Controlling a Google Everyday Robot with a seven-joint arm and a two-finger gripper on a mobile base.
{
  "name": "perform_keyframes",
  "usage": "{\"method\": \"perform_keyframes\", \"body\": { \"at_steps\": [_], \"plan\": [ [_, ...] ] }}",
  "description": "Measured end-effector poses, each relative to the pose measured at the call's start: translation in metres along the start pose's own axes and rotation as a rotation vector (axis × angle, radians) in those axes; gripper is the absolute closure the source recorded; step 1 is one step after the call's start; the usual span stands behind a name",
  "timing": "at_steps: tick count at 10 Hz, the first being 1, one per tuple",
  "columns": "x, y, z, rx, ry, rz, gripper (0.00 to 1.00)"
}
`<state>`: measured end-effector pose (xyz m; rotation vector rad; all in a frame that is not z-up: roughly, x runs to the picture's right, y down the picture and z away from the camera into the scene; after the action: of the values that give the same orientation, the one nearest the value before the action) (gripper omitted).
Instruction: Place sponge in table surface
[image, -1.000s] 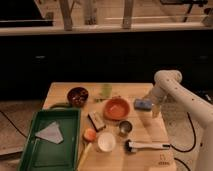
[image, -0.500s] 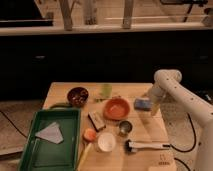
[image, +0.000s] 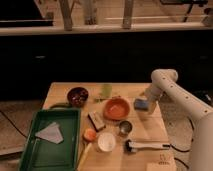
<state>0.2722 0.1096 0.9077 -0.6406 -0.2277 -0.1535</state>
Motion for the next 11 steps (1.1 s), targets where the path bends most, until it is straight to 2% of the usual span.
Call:
{"method": "perform_keyframes", "body": {
  "at_steps": [2,3,5,8,10,11],
  "plan": [
    [0.001,-0.002,0.010,-0.020,0.002,0.009,0.20],
    [0.003,-0.002,0.017,-0.031,0.002,0.017,0.25],
    [0.007,-0.002,0.023,-0.043,0.005,0.028,0.42],
    [0.014,-0.001,0.022,-0.051,0.016,0.041,0.74],
    [0.020,0.001,0.005,-0.037,0.030,0.043,0.94],
    [0.022,0.003,-0.004,-0.029,0.036,0.042,0.99]
  ]
}}
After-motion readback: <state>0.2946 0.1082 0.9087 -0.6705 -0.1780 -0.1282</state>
